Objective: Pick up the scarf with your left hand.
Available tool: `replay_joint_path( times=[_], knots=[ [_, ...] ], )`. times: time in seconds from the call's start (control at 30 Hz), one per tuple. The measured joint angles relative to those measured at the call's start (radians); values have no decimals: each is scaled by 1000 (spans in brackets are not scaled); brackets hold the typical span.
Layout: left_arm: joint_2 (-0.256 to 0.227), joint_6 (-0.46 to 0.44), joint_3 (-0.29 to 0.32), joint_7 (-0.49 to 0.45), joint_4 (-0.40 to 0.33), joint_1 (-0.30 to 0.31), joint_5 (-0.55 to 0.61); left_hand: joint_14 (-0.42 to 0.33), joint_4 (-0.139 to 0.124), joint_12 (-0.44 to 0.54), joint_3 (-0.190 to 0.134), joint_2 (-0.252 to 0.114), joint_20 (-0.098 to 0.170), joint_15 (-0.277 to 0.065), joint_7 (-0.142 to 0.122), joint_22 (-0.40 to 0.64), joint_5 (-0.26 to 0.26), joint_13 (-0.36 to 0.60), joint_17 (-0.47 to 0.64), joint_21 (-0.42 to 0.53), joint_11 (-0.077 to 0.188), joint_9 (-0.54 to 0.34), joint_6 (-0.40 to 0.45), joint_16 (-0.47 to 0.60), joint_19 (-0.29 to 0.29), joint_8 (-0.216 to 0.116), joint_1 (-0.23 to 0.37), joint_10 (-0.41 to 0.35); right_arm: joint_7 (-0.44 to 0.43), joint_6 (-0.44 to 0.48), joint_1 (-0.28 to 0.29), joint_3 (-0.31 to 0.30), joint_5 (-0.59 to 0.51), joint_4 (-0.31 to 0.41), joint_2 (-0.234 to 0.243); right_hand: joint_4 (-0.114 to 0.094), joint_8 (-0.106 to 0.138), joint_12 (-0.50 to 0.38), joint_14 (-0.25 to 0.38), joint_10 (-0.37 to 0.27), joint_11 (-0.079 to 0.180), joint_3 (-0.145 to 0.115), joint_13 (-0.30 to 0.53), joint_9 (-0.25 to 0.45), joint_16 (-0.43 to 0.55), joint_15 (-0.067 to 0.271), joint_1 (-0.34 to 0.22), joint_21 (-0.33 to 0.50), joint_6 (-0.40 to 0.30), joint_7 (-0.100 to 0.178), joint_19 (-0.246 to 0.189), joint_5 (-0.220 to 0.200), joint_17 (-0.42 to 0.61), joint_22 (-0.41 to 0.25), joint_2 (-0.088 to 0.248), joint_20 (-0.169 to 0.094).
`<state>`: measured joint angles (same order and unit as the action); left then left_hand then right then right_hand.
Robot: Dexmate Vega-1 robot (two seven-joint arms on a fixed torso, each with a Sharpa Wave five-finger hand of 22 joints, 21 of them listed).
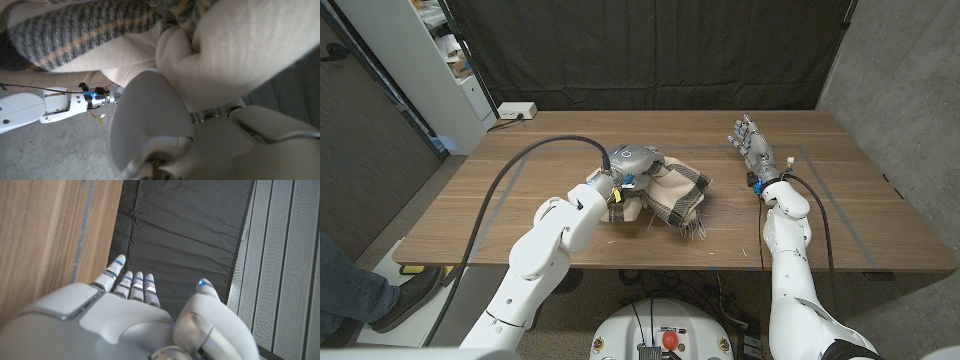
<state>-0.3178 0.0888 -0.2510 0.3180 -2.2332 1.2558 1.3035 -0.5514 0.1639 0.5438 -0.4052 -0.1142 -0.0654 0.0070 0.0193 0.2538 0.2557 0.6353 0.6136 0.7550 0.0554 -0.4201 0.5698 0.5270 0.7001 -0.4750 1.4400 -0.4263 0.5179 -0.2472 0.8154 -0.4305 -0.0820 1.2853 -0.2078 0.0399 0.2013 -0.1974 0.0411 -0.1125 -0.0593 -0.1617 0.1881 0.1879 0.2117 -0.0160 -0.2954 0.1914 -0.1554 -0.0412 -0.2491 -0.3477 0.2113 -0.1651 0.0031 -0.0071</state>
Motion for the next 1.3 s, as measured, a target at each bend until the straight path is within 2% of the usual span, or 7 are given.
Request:
replay_joint_path(
  times=[0.6, 1.3],
  knots=[
    [-1, 22, 28, -1, -37, -4, -13, -5, 0, -1, 0, -8, 5, 5, 0, -1, 4, 22, 18, 37, -2, -14, 0, 4, -6, -8, -8, -13, -4, -12, -26, -2, -13, -37, 1, 4, 0, 0, 0, 0, 0, 4, 0, 0, 0, 0, -4, 0, 0, 0, 0, 0, 0, 0, 4, 0],
    [5, 47, 62, -22, -93, 18, -22, -15, -1, 0, 2, -11, 14, 15, 6, -5, 3, 46, 37, 77, 2, -19, 6, 14, -15, -14, -11, -31, -5, -11, -17, 3, -21, -20, -5, 4, 0, 0, 0, 0, 0, 4, 0, 0, 0, 0, -4, 0, 0, 0, 0, 0, 0, 0, 4, 0]
  ],
)
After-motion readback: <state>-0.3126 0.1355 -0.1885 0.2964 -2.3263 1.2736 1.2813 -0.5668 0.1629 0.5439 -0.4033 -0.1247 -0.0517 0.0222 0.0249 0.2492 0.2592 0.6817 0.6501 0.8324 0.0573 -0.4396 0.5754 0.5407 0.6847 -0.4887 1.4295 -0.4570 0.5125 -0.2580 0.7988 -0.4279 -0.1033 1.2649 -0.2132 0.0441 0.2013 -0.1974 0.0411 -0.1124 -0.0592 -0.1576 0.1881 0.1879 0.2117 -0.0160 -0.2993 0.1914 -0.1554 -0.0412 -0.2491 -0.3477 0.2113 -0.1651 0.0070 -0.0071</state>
